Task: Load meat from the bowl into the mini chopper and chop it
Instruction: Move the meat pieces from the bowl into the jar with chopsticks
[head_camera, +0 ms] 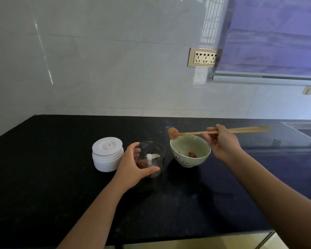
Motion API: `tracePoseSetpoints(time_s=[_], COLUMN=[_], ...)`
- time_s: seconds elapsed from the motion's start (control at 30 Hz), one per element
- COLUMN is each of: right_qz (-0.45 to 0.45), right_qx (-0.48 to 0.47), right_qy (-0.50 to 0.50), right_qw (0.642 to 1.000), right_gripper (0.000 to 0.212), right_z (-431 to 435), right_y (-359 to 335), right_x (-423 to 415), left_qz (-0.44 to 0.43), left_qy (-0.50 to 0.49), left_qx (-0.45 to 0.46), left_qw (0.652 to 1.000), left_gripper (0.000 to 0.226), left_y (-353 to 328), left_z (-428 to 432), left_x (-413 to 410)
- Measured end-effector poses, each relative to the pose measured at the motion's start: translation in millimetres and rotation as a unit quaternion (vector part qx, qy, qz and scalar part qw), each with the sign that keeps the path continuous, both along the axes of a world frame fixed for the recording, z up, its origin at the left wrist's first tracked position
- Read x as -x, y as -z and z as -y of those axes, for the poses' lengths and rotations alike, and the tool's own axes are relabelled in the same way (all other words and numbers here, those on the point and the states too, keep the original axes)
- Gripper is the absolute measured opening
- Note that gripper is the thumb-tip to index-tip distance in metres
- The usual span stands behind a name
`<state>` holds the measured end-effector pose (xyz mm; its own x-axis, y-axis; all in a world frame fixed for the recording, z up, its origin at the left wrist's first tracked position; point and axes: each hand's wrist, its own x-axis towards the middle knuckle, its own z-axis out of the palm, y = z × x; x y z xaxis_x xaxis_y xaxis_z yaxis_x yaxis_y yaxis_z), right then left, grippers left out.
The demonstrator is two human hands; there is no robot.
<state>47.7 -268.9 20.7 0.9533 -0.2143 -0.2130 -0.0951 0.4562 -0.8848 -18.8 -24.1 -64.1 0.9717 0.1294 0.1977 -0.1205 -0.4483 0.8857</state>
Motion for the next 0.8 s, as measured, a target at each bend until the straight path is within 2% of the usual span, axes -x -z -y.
tracePoseSetpoints(time_s=[0.17, 0.43, 0.8], right_qz=[0.004, 0.021, 0.114], right_qx=[0.035, 0.162, 0.389], right_qy=[-0.073, -0.145, -0.214], right_qw=[0.997, 0.976, 0.889], right_gripper=[0.037, 0.042, 0.041], right_z=[-25, -48, -82], right_y=[-1, -5, -52], right_x=[6, 8, 10], left_qz=[-0.005, -0.014, -0.016], left_qy=[0.002, 0.0, 0.004], left_qx=[-0.004, -0.002, 0.004], left_qw=[1.0, 1.0, 1.0], left_gripper=[0.1, 0.101, 0.103], left_y=[0, -1, 0], left_z=[0, 0, -1], left_x=[0, 0, 0])
